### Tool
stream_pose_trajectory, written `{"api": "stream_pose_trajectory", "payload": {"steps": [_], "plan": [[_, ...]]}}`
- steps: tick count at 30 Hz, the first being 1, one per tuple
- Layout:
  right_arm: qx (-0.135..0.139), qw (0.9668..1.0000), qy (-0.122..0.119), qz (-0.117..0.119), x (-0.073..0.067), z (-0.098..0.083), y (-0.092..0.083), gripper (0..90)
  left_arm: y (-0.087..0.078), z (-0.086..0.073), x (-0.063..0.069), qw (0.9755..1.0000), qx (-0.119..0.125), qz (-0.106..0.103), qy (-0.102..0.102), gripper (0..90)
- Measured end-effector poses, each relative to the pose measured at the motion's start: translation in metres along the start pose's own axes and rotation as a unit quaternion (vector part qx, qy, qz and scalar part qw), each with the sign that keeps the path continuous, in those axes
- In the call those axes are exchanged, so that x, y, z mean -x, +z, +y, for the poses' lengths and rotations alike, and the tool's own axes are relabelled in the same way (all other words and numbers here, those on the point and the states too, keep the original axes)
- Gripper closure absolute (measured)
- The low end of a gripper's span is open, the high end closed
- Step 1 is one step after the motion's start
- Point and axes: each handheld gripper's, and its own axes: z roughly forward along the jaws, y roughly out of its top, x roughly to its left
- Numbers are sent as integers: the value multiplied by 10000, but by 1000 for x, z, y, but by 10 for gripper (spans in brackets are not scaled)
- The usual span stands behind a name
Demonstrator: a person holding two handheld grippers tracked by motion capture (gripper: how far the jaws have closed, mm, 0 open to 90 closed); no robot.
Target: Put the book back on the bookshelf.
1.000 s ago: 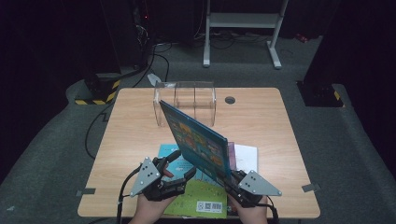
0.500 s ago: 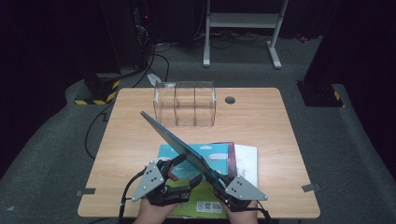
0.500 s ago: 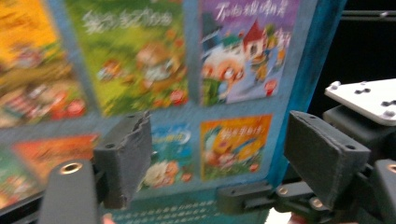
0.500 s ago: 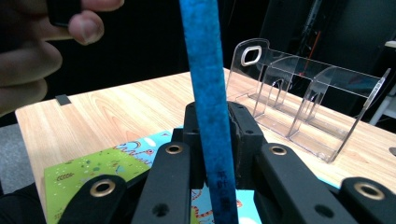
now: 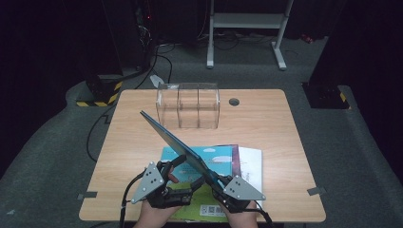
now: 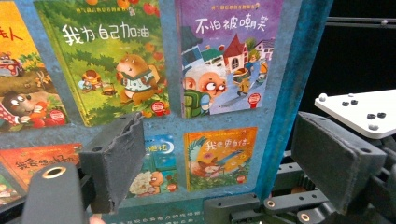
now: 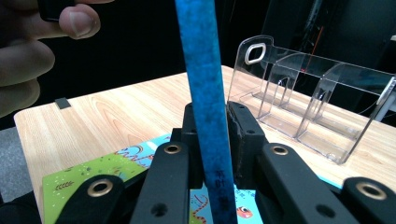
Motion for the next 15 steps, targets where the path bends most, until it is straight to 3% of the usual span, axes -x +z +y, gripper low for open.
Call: {"api": "stream_pose_trajectory", "payload": {"steps": [7,15], "plan": [[-248,9996,-96,71,-9,-2,11,721,-1,1,-2,9999,-16,102,-57,154],[-356,9992,-159,-86,-14,-2,16,719,-1,1,-1,9997,-65,88,-207,169]]}}
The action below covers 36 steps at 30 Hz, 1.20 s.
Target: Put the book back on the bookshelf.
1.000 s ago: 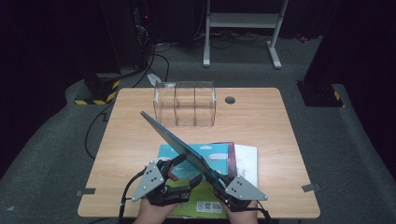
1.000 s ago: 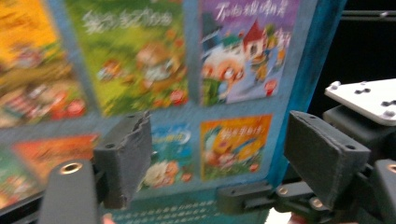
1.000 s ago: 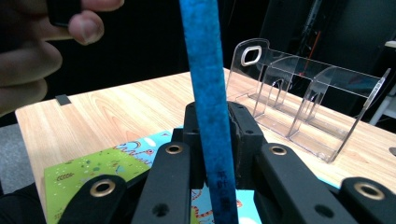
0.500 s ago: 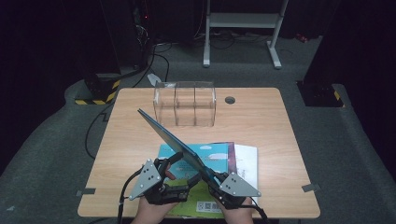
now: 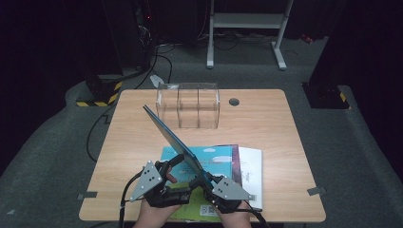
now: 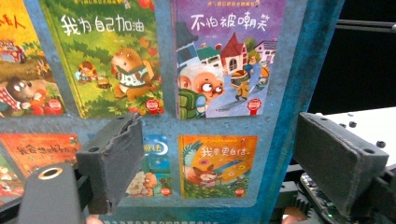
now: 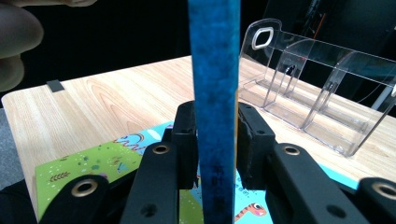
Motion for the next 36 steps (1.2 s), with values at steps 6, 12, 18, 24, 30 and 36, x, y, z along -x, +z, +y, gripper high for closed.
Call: {"api": "stream_pose_trajectory", "payload": {"steps": [6,12,18,24,30,36], "plan": [[-15,10000,27,16,1,0,1,725,-1,1,-1,9998,-50,-185,-66,183],[-18,10000,44,25,1,0,1,718,-1,1,3,9996,-60,-264,43,151],[-40,9999,-55,116,-5,1,3,680,-1,2,4,9999,-66,-137,14,151],[-115,9997,-57,200,-10,0,5,626,-3,3,2,10000,-54,-9,5,151],[-122,9997,-56,208,-12,-1,6,596,-3,3,8,9995,-61,285,105,140],[-180,9994,-85,298,-15,-2,9,585,-2,3,11,9985,-105,502,186,118]]}}
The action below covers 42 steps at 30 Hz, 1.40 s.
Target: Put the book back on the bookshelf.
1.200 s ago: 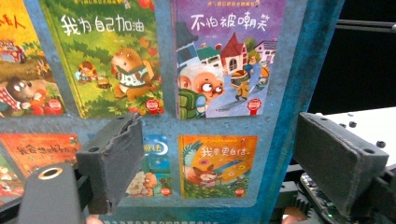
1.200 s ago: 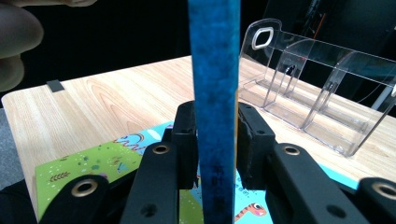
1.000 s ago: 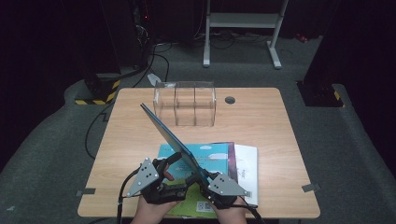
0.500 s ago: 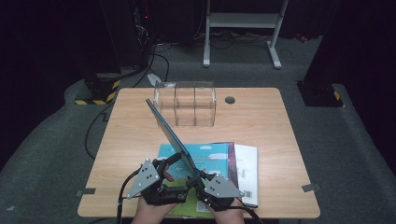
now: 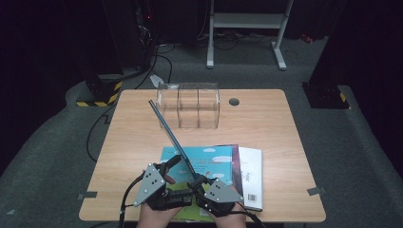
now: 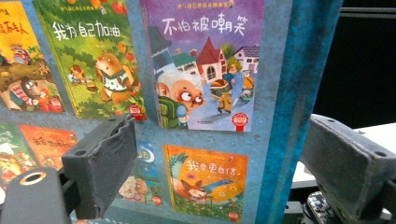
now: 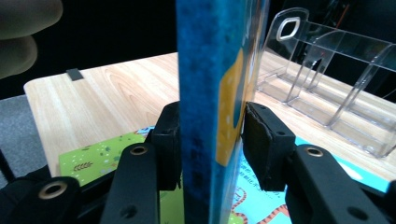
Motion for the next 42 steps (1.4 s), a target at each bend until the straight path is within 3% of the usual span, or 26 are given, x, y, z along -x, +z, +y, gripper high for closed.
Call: {"api": "stream_pose_trajectory", "payload": {"steps": [9,18,26,42], "plan": [[114,9999,44,108,0,1,-7,576,0,0,-7,10000,-78,48,-19,109],[290,9995,-53,147,-3,1,-17,652,-1,0,-13,9999,-101,88,-30,105],[251,9992,-104,304,-10,2,-8,644,-2,0,-22,9996,-115,232,-117,133],[39,9988,-104,471,-17,2,5,611,-3,0,-27,9993,-199,318,9,192]]}}
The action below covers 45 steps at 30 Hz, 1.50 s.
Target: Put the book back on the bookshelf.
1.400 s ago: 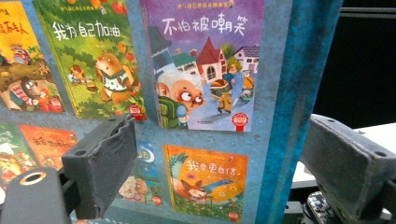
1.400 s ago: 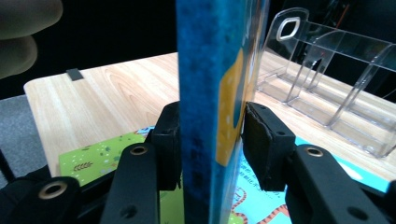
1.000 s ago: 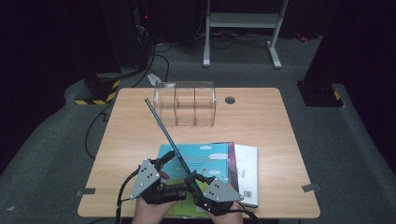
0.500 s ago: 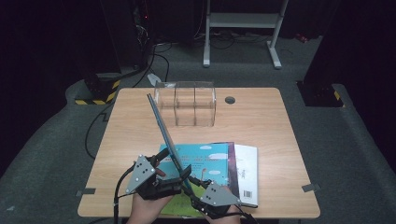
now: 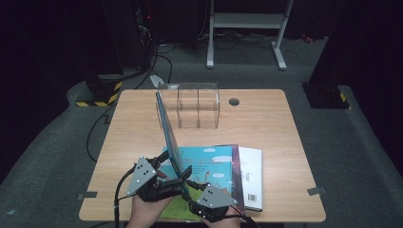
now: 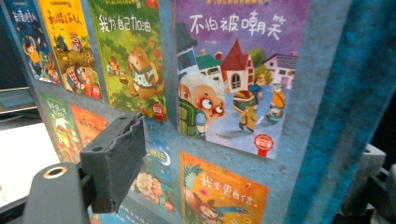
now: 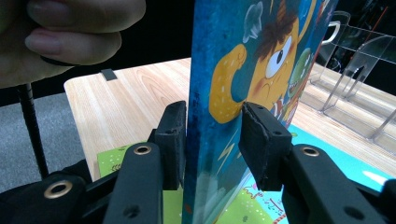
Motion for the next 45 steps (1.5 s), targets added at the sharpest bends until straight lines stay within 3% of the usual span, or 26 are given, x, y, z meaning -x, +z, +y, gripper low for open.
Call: {"api": "stream_pose_trajectory", "payload": {"steps": [12,16,29,34,36,39,40,42,44,45], "plan": [[68,9999,-43,62,3,0,-11,591,-4,1,-2,9999,-5,95,85,224],[166,9998,72,115,10,-2,-22,581,-5,1,-4,9999,-19,140,98,230],[237,9984,341,-396,39,-6,-41,584,-10,2,-12,9993,-56,278,224,327],[219,9980,345,-479,43,-8,-41,584,-15,2,-15,9989,40,427,214,401],[167,9979,357,-510,44,-10,-41,584,-18,1,-15,9977,54,627,233,485],[155,9976,407,-531,47,-11,-41,585,-26,3,-24,9974,79,713,82,601],[156,9976,410,-543,47,-11,-41,586,-29,4,-26,9969,91,776,75,633],[163,9976,395,-552,48,-11,-41,586,-36,5,-30,9934,158,1119,198,739],[148,9975,399,-558,48,-12,-41,587,-38,8,-41,9966,1,829,43,738],[148,9976,411,-544,48,-12,-40,587,-39,7,-41,9950,38,989,111,747]]}}
